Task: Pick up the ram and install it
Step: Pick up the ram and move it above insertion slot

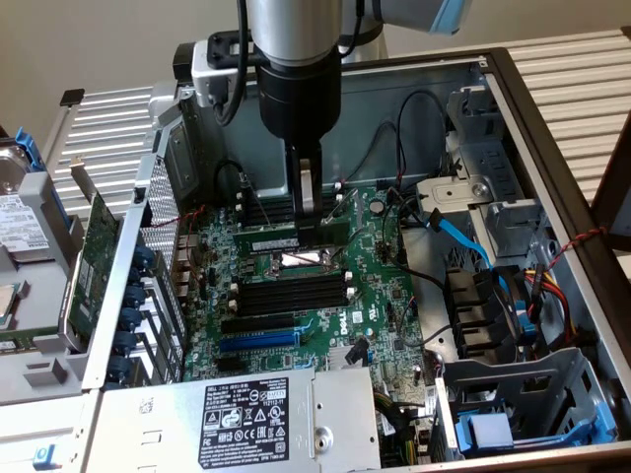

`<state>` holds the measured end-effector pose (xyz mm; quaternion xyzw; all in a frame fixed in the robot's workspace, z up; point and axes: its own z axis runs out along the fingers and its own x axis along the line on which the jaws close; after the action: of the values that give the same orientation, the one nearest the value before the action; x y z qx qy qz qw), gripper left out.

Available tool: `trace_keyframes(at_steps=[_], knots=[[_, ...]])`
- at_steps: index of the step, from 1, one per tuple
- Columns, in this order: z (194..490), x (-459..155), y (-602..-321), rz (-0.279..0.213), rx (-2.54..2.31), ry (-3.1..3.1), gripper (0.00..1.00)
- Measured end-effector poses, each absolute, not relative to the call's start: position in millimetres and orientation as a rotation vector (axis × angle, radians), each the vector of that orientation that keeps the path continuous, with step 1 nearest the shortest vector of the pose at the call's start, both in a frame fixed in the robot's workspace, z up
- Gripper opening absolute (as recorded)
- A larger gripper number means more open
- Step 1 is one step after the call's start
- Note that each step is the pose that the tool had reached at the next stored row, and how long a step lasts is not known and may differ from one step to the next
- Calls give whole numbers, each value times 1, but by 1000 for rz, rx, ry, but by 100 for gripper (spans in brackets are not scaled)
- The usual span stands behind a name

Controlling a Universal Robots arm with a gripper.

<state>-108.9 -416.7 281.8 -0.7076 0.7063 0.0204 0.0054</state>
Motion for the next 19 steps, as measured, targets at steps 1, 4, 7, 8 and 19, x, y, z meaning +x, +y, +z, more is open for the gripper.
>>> trace_keyframes(at_steps=[1, 4, 7, 8, 19], knots=[[281, -109, -417, 64, -2215, 2211, 13], [280, -110, -417, 65, -2216, 2212, 13], [278, -110, -418, 67, -2216, 2213, 13], [277, -110, -418, 68, -2217, 2213, 13], [267, -111, -417, 51, -2227, 2224, 13]])
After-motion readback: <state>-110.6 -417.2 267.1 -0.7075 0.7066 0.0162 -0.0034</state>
